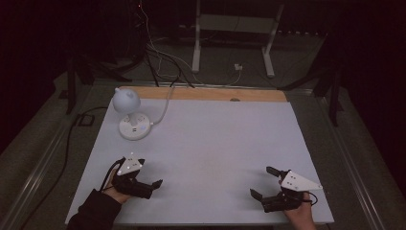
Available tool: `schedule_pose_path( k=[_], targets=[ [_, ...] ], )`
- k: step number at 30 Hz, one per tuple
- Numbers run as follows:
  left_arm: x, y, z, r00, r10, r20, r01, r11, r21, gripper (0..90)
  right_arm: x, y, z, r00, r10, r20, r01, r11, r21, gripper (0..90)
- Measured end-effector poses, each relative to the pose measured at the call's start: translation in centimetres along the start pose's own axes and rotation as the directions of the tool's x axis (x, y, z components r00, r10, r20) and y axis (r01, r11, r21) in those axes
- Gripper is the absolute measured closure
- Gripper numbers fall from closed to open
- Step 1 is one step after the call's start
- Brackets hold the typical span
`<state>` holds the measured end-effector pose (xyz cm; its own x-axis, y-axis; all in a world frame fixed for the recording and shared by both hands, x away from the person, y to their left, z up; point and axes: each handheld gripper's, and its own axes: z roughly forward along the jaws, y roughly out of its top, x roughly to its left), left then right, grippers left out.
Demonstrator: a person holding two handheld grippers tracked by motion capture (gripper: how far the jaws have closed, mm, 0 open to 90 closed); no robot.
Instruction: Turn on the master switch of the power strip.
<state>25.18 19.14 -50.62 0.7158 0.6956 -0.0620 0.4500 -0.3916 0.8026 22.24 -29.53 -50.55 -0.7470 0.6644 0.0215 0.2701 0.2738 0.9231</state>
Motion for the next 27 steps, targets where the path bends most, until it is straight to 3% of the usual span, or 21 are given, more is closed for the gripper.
schedule_pose_path(
  k=[4,9,15,18,27],
  targets=[
    [0.1,-0.8,0.1,0.9997,0.002,0.024,-0.003,0.9993,0.039,0.3,0.0,0.0,0.1,1.0000,0.000,-0.002,0.000,1.0000,0.001,0.0],
    [-0.3,-1.7,0.5,0.9965,0.034,0.076,-0.040,0.9965,0.074,0.3,0.0,0.0,0.0,1.0000,0.000,-0.003,0.000,1.0000,0.001,0.0],
    [-0.2,-2.2,0.0,0.9976,0.037,0.059,-0.039,0.9984,0.040,0.4,0.0,0.0,0.1,1.0000,0.001,-0.007,-0.001,1.0000,0.003,0.0],
    [0.1,-2.5,-0.2,0.9973,0.017,0.071,-0.018,0.9995,0.024,0.3,0.0,0.0,0.0,1.0000,0.001,-0.008,-0.001,1.0000,0.001,0.0],
    [0.2,-2.5,-0.3,0.9959,0.019,0.088,-0.018,0.9998,-0.009,0.3,0.0,0.0,0.0,1.0000,0.000,-0.009,0.000,1.0000,0.002,0.0]
  ],
)
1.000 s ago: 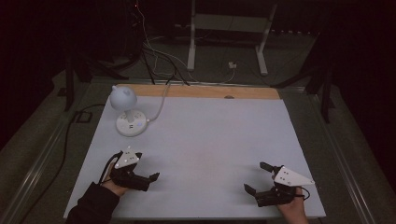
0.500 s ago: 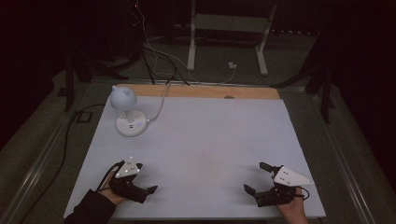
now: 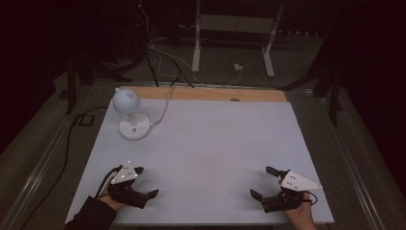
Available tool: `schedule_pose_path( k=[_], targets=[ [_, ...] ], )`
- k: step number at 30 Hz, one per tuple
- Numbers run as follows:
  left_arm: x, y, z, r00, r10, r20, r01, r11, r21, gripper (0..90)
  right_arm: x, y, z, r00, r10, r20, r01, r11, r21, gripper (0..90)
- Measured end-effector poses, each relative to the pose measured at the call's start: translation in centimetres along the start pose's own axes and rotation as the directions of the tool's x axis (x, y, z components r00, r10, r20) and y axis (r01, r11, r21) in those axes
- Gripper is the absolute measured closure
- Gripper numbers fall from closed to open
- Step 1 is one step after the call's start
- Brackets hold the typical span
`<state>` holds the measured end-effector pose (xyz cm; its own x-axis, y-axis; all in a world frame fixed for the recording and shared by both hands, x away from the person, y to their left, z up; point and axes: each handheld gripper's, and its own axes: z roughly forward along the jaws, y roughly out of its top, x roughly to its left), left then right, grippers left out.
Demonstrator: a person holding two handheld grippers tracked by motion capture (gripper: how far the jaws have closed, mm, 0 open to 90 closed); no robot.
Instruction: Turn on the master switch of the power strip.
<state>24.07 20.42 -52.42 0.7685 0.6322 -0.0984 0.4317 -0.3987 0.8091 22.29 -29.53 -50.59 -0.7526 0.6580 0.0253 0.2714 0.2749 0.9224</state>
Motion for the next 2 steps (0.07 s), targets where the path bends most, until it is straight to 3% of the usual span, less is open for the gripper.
schedule_pose_path(
  k=[2],
  targets=[
    [-0.01,0.05,-0.08,1.0000,0.007,-0.003,-0.007,0.9999,-0.008,0.3,0.01,-0.01,0.01,1.0000,0.000,0.000,0.000,1.0000,0.001,0.0]
  ],
)
